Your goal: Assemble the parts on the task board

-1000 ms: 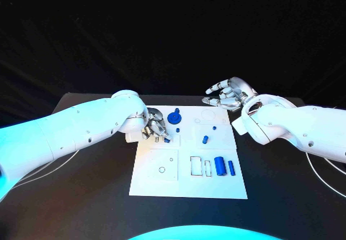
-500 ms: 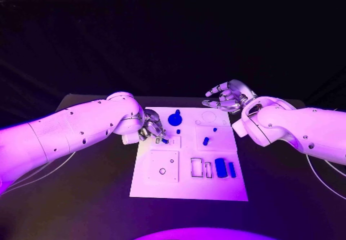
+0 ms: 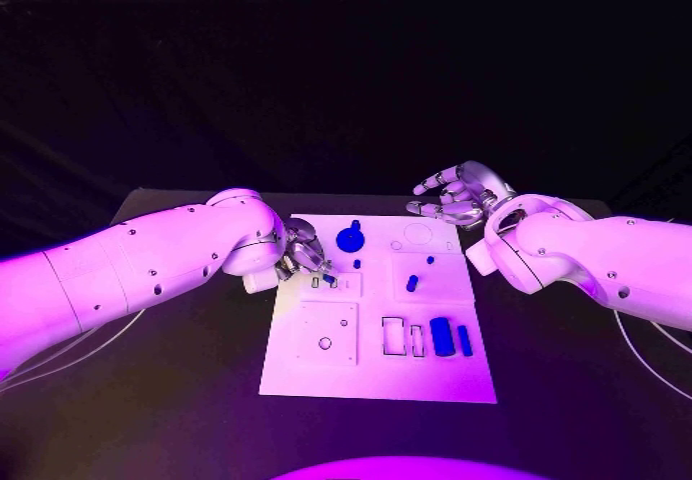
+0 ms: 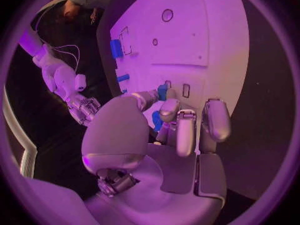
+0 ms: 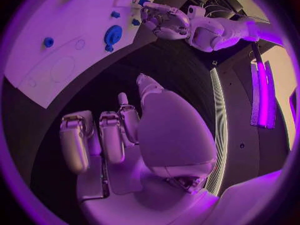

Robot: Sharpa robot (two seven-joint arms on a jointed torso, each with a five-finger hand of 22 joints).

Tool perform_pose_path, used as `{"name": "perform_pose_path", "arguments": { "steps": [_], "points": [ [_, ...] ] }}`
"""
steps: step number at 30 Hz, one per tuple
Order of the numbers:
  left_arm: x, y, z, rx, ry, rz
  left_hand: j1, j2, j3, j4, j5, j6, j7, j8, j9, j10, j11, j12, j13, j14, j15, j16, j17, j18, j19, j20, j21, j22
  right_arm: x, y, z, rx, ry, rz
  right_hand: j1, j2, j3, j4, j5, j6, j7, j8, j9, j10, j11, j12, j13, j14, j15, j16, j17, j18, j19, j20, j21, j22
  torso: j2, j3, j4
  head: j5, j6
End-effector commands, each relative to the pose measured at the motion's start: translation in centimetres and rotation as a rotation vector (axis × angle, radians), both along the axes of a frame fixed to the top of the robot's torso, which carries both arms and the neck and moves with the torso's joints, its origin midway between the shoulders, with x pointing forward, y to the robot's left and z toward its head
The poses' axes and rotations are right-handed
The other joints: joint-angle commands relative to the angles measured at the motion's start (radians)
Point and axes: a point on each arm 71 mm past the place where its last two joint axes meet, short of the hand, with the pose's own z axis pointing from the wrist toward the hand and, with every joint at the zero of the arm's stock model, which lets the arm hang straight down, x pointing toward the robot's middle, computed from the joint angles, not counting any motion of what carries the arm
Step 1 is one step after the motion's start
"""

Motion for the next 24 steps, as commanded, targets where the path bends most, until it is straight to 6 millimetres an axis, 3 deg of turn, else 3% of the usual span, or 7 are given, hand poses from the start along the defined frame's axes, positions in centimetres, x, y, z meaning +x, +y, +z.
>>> {"name": "perform_pose_path", "arguments": {
  "steps": [1,24],
  "points": [
    [0.1,-0.2,0.3,-0.007,-0.080,0.026,-0.012,-0.003,0.159,-0.147,0.005,0.023,-0.017,0.005,0.103,0.010,-0.002,0.006,0.005,0.086,-0.008,0.004,0.219,-0.018,0.009,-0.001,0.006,0.008,0.0,0.1,-0.1,-0.007,0.003,0.019,-0.006,0.004,0.005,0.000,-0.001,-0.002,-0.003,0.004,-0.001,-0.006,0.001,-0.004,0.084,0.099,-0.008,-0.004,0.239,-0.007,0.105,-0.007,0.005,0.263,0.000,-0.0003,-0.0010,0.001,-0.001],
    [-0.8,-1.2,-0.4,0.046,-0.149,-0.024,-0.042,-0.024,0.225,-0.172,0.009,0.037,-0.022,0.013,0.120,0.027,-0.008,0.010,0.010,0.092,-0.015,0.010,0.231,-0.024,0.033,-0.009,0.018,0.034,0.0,0.2,-0.3,-0.010,0.009,0.023,-0.007,0.004,0.006,0.001,-0.001,-0.002,-0.003,0.005,-0.001,-0.007,0.001,-0.005,0.084,0.099,-0.008,-0.004,0.239,-0.007,0.105,-0.007,0.005,0.263,-0.001,-0.0003,-0.0013,0.007,-0.010]
  ]
}}
